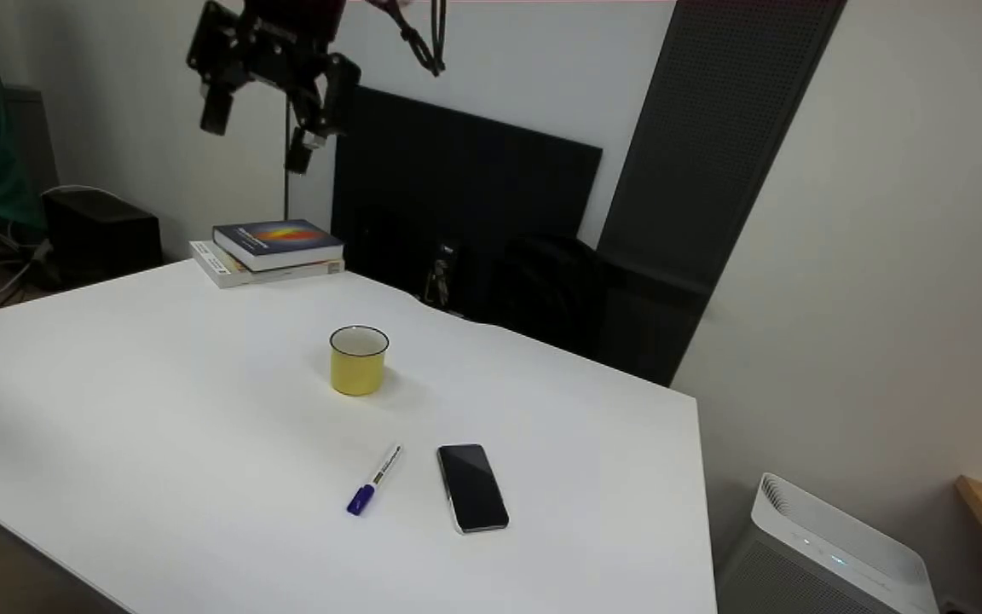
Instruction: Put the marker in the cup
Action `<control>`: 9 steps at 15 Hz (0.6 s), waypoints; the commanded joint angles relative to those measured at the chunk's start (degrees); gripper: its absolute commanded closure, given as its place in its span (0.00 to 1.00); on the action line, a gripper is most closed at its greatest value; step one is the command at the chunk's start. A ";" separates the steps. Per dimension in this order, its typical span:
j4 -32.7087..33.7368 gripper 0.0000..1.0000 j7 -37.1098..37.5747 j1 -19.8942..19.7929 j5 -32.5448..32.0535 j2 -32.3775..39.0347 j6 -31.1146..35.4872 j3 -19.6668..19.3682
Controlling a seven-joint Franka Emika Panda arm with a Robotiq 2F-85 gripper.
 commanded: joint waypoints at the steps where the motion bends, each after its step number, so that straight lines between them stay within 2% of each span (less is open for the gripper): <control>1: 0.34 0.00 -1.93 -1.77 -1.64 5.49 5.82 -1.55; 5: 0.77 0.00 -5.55 -3.48 -3.42 11.77 10.83 -3.19; 9: -0.28 0.00 -4.90 -5.01 -2.47 16.21 19.31 -4.21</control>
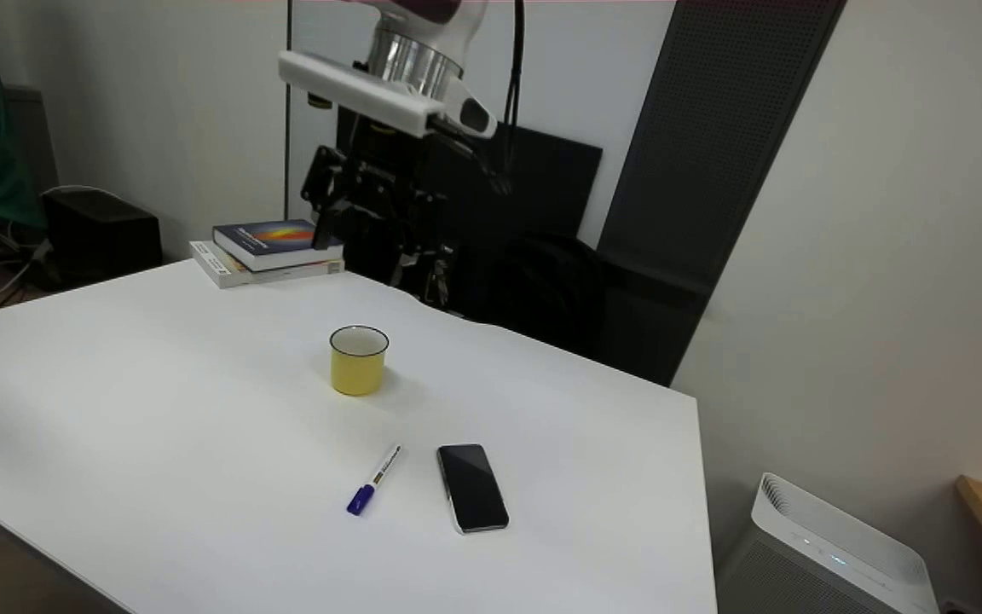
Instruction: Put the marker in the cup
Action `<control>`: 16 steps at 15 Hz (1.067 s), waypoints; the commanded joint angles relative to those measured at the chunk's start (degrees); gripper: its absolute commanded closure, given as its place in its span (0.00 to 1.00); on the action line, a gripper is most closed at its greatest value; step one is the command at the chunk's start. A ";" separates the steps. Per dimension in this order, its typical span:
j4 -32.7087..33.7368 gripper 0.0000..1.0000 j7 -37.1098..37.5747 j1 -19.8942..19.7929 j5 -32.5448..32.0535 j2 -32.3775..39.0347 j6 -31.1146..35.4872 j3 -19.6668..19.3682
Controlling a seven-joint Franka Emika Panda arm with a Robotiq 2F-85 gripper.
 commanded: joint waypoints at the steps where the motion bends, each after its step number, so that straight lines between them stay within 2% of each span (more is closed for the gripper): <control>1: 0.06 0.00 0.70 -0.94 0.81 3.50 5.87 -0.58; 5: -1.83 0.00 1.33 -1.26 1.17 6.46 12.61 -0.47; 16: -1.82 0.00 -0.14 -1.37 0.74 6.92 11.58 -0.34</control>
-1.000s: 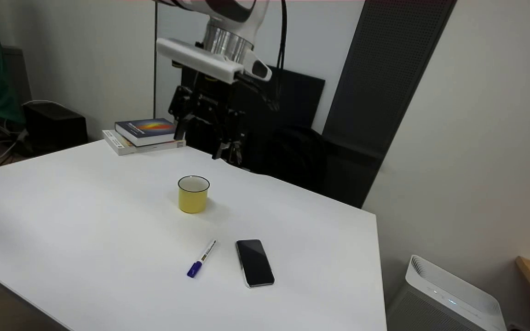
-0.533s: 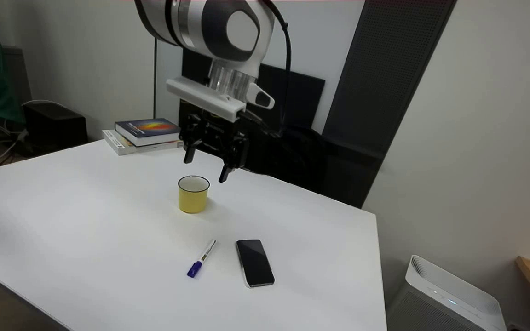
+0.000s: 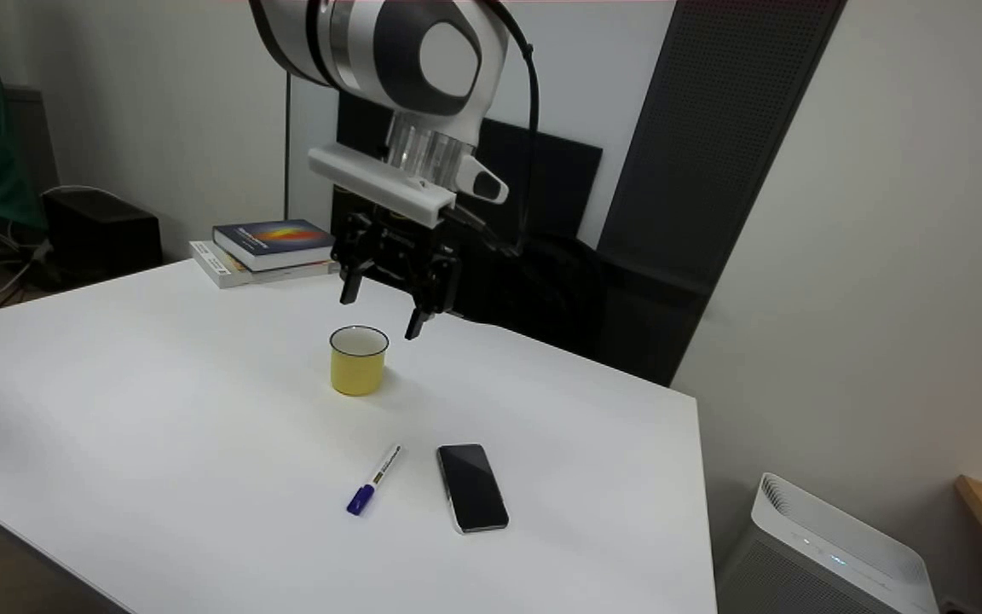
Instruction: Put the marker in the cup
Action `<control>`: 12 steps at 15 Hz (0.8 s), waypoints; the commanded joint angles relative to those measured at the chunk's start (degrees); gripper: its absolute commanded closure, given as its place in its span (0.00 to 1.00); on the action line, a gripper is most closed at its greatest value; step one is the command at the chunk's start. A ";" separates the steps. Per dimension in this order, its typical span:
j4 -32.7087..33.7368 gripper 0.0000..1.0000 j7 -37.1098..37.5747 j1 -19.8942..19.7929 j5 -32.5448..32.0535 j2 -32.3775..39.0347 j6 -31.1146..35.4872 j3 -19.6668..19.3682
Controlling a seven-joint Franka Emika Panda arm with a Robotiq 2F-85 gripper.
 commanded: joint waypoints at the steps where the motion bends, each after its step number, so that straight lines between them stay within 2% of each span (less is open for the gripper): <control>1: 0.10 0.00 0.04 -0.28 -0.06 0.00 -0.15 0.27; 6: 0.02 0.00 0.79 -0.49 -1.78 4.73 3.64 -0.02; 12: -0.99 0.00 -2.30 -1.76 -0.94 10.92 12.43 0.42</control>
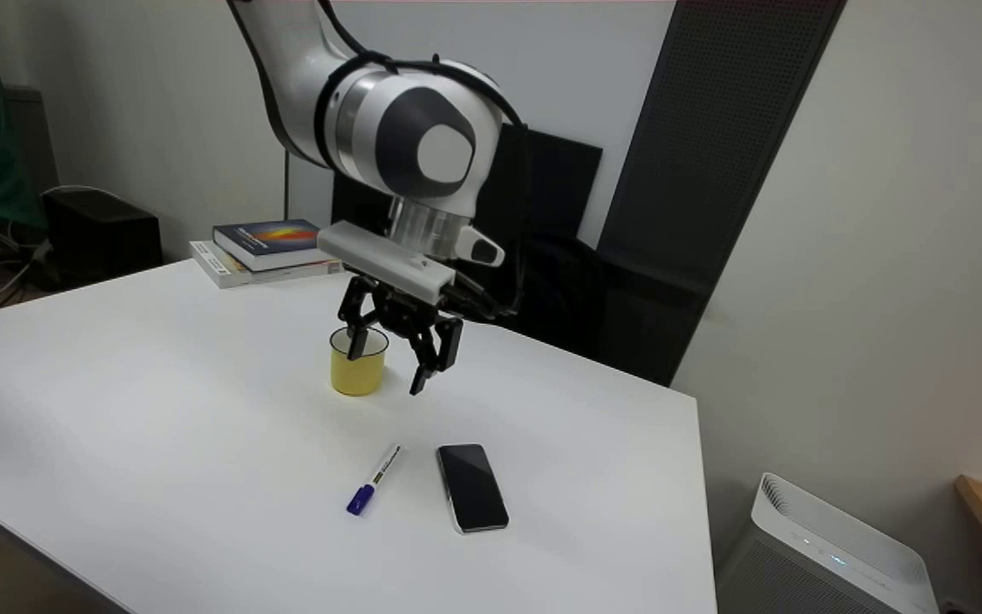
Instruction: Put the marker in the cup
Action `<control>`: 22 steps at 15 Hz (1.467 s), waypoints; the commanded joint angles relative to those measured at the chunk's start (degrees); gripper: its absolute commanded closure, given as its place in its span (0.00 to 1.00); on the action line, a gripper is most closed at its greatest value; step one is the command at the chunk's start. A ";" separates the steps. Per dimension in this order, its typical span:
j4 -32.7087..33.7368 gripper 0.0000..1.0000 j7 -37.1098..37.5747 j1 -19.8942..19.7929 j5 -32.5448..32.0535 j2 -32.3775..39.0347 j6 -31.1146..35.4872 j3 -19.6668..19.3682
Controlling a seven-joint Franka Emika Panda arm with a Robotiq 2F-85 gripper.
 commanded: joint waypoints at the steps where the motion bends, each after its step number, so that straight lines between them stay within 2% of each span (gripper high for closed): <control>1: -0.39 0.00 -1.96 -1.18 -0.13 3.47 5.39 0.59; 4: -0.48 0.00 -3.19 -1.72 -0.46 6.72 9.13 0.91; 8: 0.90 0.00 -5.93 -1.97 -3.03 10.98 9.38 1.19; 11: 1.05 0.00 -3.81 -1.14 -7.01 13.44 12.14 -0.05; 15: 1.55 0.00 -2.05 -1.12 -8.67 16.53 15.64 -0.61; 16: 2.03 0.00 -0.47 -0.57 -8.85 17.29 15.61 -1.24; 17: 2.93 0.00 -1.26 -1.44 -7.71 17.74 12.89 -0.42; 18: 0.56 0.00 -3.16 -2.07 -7.83 16.01 14.72 0.32; 22: 1.70 0.00 -2.94 -2.12 -7.78 17.39 14.06 0.31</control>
